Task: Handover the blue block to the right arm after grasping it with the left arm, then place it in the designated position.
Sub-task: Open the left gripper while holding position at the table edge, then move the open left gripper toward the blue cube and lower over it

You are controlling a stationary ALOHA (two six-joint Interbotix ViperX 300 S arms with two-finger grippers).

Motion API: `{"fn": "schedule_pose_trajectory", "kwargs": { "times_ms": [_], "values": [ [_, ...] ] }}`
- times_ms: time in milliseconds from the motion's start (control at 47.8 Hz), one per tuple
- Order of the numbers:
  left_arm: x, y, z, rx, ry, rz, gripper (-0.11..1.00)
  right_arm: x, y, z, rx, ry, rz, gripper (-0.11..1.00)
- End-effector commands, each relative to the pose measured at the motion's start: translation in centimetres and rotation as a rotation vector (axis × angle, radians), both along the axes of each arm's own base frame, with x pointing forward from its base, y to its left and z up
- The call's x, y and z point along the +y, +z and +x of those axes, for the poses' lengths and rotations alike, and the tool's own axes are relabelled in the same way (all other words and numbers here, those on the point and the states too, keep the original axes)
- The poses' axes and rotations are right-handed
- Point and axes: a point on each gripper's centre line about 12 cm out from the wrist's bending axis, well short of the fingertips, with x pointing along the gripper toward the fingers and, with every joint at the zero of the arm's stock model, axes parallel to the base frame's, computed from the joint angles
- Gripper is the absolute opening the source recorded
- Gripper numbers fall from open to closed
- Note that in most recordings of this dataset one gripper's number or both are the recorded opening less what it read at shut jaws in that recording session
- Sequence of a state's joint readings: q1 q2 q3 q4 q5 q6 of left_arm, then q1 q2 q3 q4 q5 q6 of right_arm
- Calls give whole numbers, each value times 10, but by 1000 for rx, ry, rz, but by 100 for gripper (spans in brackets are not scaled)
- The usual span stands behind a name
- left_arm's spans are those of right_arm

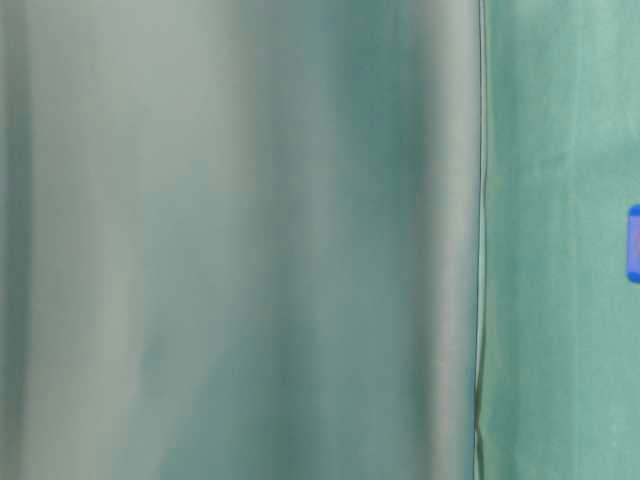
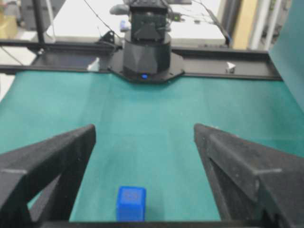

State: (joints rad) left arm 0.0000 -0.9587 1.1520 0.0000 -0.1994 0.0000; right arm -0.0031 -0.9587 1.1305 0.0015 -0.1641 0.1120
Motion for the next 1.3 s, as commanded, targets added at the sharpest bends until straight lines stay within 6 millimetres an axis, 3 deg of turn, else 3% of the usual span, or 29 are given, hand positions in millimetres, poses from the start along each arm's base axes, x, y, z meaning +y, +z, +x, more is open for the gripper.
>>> {"fn": "schedule_pose_trajectory", "kwargs": {
  "times_ms": [0,376,544,1276],
  "values": [
    [1,9,2,-23,3,-1,100,-1,10,2,-20,-3,1,94],
    [1,10,3,-28,3,-3,100,-1,9,2,-15,-3,-3,94],
    [1,9,13,-11,3,-3,100,-1,9,3,-15,-2,-8,94],
    [1,19,130,51,2,9,100,-1,7,4,-6,-3,-14,94]
  ]
}}
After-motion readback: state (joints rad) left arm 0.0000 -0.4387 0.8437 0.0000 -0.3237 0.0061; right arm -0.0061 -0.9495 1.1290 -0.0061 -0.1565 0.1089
